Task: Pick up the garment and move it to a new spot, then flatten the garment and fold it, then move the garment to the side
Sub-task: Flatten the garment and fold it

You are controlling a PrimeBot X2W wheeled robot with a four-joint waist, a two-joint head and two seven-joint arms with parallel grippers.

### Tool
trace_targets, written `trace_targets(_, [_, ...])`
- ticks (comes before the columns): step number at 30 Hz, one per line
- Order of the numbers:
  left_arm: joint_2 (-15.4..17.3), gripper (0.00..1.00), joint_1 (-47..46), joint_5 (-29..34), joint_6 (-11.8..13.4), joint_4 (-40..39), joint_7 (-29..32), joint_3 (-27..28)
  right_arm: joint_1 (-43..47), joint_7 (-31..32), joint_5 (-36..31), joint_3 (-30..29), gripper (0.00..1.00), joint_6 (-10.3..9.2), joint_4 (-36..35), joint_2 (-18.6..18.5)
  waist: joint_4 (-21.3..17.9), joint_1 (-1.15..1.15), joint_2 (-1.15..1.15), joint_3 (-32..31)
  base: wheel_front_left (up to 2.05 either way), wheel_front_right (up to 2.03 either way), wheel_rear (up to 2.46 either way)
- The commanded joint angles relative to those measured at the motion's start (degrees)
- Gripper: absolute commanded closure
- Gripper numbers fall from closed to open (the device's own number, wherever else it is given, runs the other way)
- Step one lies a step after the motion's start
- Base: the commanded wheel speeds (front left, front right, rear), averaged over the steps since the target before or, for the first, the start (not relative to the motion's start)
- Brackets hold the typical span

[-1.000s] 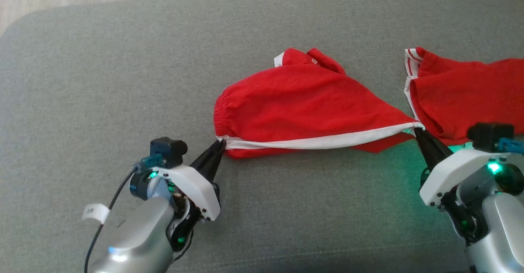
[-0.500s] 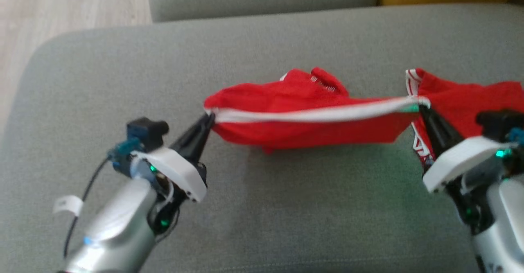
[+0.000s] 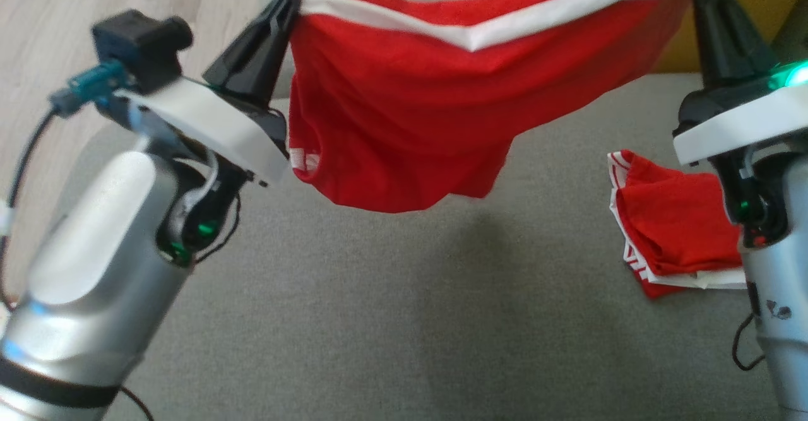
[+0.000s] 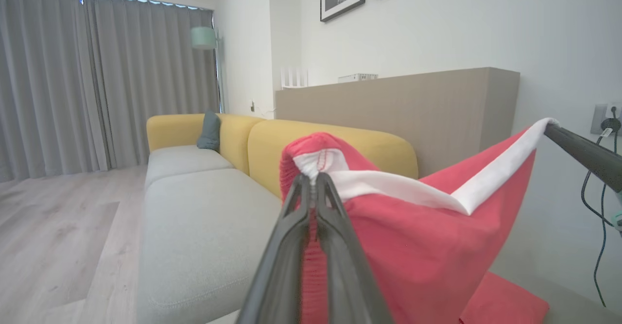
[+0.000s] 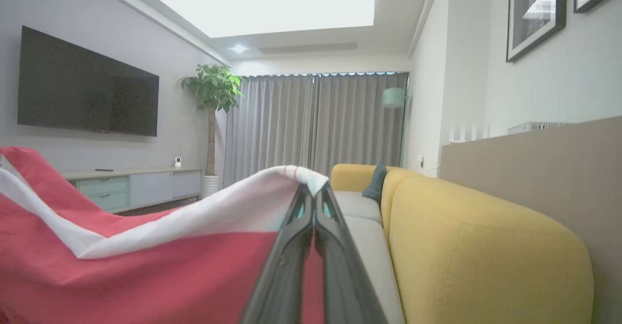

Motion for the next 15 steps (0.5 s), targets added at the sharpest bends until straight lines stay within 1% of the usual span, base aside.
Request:
trace_targets(1, [3.0,1.0,-3.9,0.3,1.6,-3.5,1.0,3.9,-1.8,-0.8,-1.0,-0.2,1.0,-0.05,-2.8,1.1,0.1,0.0,0.0,-1.0,0.0,0.0,0.0])
trace_targets(4, [4.4,1.0,-3.4,0.6,4.5,-7.6,2.7,5.2,-0.6,-1.1,-3.0,-1.7,1.0,-0.05,-4.8,2.6,0.3,0.0,0.0,-1.6,0.0,0.0,0.0])
trace_targets(5, [4.4,1.0,-3.4,0.6,4.5,-7.6,2.7,5.2,-0.6,-1.1,-3.0,-1.7,1.0,-0.05,-4.8,2.6,0.3,0.0,0.0,-1.6,0.0,0.0,0.0])
trace_targets(7, [5.2,1.0,-2.9,0.6,6.1,-10.0,3.7,5.9,0.2,-0.8,-4.7,-2.6,1.0,-0.05,-6.1,3.4,0.4,0.0,0.0,-1.7,0.0,0.0,0.0])
trace_targets(9, [5.7,1.0,-2.4,0.3,7.1,-11.7,4.7,6.2,1.0,0.1,-5.8,-3.2,1.0,-0.05,-7.2,4.3,0.4,0.0,0.0,-1.6,0.0,0.0,0.0])
trace_targets(12, [6.4,1.0,-1.9,-0.1,7.5,-12.8,6.2,6.0,1.5,1.6,-6.8,-3.0,1.0,-0.05,-7.8,5.1,0.4,0.0,0.0,-1.0,0.0,0.0,0.0])
trace_targets(15, [6.0,1.0,-2.0,-2.2,7.2,-11.8,7.6,6.4,0.5,3.3,-6.5,-2.8,1.0,-0.05,-6.7,5.6,0.2,0.0,0.0,0.3,0.0,0.0,0.0])
